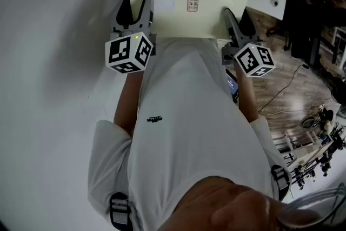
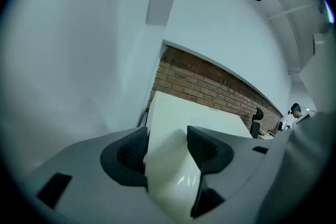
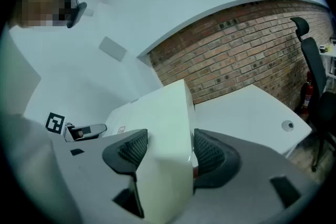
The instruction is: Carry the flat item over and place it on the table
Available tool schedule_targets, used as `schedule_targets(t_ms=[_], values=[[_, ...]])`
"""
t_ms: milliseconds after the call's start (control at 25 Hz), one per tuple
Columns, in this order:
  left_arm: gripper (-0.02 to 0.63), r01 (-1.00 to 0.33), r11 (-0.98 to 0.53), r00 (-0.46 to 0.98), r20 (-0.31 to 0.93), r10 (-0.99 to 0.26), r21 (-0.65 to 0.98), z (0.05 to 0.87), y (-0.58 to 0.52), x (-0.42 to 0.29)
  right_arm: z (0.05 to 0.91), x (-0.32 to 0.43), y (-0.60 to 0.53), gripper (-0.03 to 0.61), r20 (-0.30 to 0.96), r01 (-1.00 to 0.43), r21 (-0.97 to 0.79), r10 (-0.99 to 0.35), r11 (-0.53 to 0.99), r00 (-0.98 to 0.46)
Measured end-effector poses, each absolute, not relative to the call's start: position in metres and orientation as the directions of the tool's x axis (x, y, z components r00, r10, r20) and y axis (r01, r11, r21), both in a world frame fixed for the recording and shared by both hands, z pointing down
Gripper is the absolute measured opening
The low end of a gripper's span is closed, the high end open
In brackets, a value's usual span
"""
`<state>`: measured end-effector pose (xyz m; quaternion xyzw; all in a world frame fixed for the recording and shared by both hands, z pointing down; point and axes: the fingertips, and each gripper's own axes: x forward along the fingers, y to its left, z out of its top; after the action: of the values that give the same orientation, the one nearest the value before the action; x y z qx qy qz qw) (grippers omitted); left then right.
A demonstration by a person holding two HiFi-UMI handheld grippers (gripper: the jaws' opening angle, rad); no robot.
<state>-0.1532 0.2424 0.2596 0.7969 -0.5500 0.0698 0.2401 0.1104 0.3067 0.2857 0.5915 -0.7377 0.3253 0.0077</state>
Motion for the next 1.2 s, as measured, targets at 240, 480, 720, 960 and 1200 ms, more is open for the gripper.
schedule_targets(t_ms=[240, 480, 720, 960, 1200], values=[[0.245, -0.901, -0.284, 0.404, 0.393, -0.826, 0.329, 0.263, 0.237, -0.156, 0.286, 0.108, 0.307, 0.290, 0.418, -0.879, -0.471, -0.859, 0.072, -0.295], [0.245, -0.892, -0.265, 0.402, 0.374, -0.836, 0.368, 0.266, 0.243, -0.159, 0.281, 0.105, 0.304, 0.291, 0.399, -0.876, -0.475, -0.868, 0.082, -0.297], [0.238, -0.858, -0.284, 0.453, 0.368, -0.812, 0.428, 0.276, 0.241, -0.152, 0.280, 0.117, 0.310, 0.290, 0.428, -0.887, -0.461, -0.871, 0.021, -0.243], [0.238, -0.869, -0.290, 0.442, 0.365, -0.819, 0.402, 0.267, 0.235, -0.163, 0.275, 0.105, 0.304, 0.290, 0.403, -0.882, -0.470, -0.883, 0.024, -0.239], [0.238, -0.877, -0.269, 0.428, 0.391, -0.815, 0.398, 0.281, 0.208, -0.156, 0.293, 0.113, 0.273, 0.291, 0.410, -0.872, -0.488, -0.874, 0.031, -0.261]])
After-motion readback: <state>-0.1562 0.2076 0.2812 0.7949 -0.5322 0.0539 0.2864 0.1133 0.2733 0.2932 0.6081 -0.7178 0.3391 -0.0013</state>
